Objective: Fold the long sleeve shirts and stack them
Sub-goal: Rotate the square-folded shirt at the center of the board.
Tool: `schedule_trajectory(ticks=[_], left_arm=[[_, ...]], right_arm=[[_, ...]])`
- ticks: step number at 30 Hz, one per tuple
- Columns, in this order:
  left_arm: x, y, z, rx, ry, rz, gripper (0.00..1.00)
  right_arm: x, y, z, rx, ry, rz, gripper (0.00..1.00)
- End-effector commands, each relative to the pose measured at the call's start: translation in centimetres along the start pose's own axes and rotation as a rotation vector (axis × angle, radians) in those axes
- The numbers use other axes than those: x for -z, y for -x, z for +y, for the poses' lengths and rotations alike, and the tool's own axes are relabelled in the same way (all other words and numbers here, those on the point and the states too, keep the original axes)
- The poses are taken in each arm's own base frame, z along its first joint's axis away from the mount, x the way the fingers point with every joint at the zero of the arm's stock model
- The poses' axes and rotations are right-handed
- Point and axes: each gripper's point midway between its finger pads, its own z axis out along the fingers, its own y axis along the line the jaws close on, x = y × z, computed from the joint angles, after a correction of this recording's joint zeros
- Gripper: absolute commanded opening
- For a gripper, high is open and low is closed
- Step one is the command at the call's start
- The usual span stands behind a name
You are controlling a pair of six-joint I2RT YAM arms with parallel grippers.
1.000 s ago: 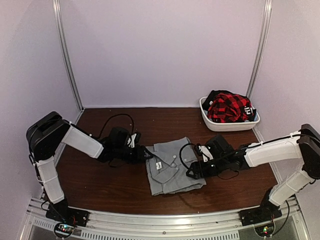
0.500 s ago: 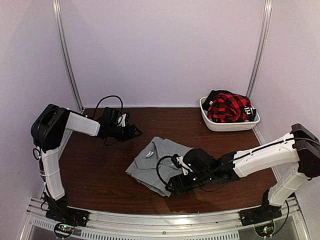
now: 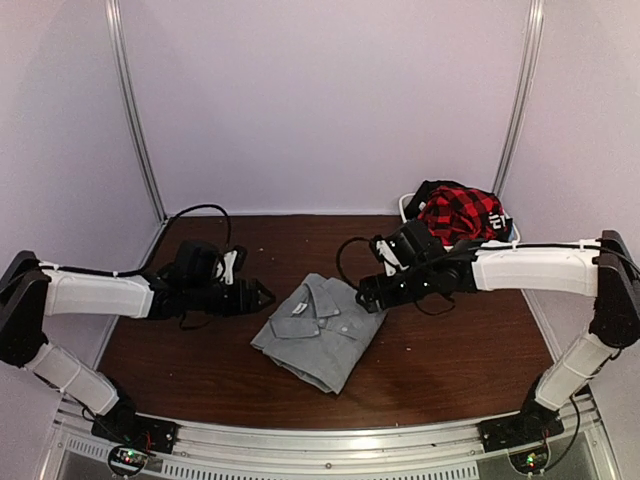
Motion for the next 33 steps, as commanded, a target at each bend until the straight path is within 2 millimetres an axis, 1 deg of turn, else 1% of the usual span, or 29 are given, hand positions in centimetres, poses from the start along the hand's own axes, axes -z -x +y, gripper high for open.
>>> schedule_trajectory(ticks=[1, 2, 4, 6, 8, 10, 13, 14, 15, 18, 22, 24, 26, 27, 30, 32, 33], left_arm=[[1.3, -2.8, -1.4, 0.080, -0.008, -0.013, 0.79], [1.2, -4.2, -1.5, 0.101, -0.016, 0.011, 0.81], [1.1, -5.8, -1.6, 0.120, -0.032, 0.027, 0.83], [0.8, -6.8, -1.6, 0.139, -0.049, 0.034, 0.85], [0.4, -7.7, -1.5, 0.158, -0.061, 0.045, 0.86], [-0.1, -8.5, -1.4, 0.177, -0.077, 0.061, 0.86], [-0.8, -9.4, -1.3, 0.200, -0.093, 0.091, 0.86], [-1.0, -9.6, -1.3, 0.205, -0.096, 0.098, 0.85], [-1.3, -9.9, -1.1, 0.211, -0.094, 0.106, 0.85], [-1.8, -9.9, -1.1, 0.220, -0.095, 0.112, 0.79], [-2.6, -9.3, -0.7, 0.232, -0.092, 0.109, 0.69], [-2.7, -8.7, 0.0, 0.252, -0.084, 0.097, 0.63], [-2.8, -7.6, 0.9, 0.265, -0.076, 0.074, 0.59], [-2.8, -7.0, 1.6, 0.268, -0.065, 0.065, 0.58], [-3.0, -4.9, 3.9, 0.258, -0.015, 0.042, 0.57], [-3.4, -3.3, 5.4, 0.247, 0.010, 0.037, 0.56], [-3.6, -2.4, 6.2, 0.239, 0.023, 0.030, 0.56]], right_arm=[[-3.1, 2.1, -3.0, 0.080, -0.046, 0.056, 0.91], [-4.0, 2.4, -3.1, 0.082, -0.027, 0.067, 0.91], [-5.5, 2.9, -3.2, 0.084, 0.011, 0.086, 0.92], [-6.9, 3.2, -3.1, 0.084, 0.054, 0.106, 0.92], [-8.0, 2.9, -2.7, 0.078, 0.106, 0.130, 0.92], [-8.7, 2.3, -2.1, 0.062, 0.164, 0.145, 0.91], [-8.6, 1.3, -1.3, 0.022, 0.226, 0.140, 0.88], [-8.4, 0.3, -1.3, 0.004, 0.237, 0.149, 0.87], [-8.1, -0.1, -1.2, -0.010, 0.250, 0.146, 0.87], [-7.1, -1.8, -0.6, -0.047, 0.279, 0.144, 0.84], [-6.1, -4.4, 1.0, -0.073, 0.311, 0.156, 0.79], [-5.6, -5.6, 1.9, -0.088, 0.322, 0.158, 0.77], [-5.1, -6.4, 2.9, -0.107, 0.325, 0.143, 0.76], [-4.9, -6.9, 3.3, -0.118, 0.319, 0.145, 0.75], [-4.5, -7.0, 5.5, -0.149, 0.351, 0.088, 0.72], [-4.6, -7.3, 7.3, -0.171, 0.375, 0.069, 0.70], [-5.0, -7.3, 8.0, -0.180, 0.375, 0.061, 0.69]])
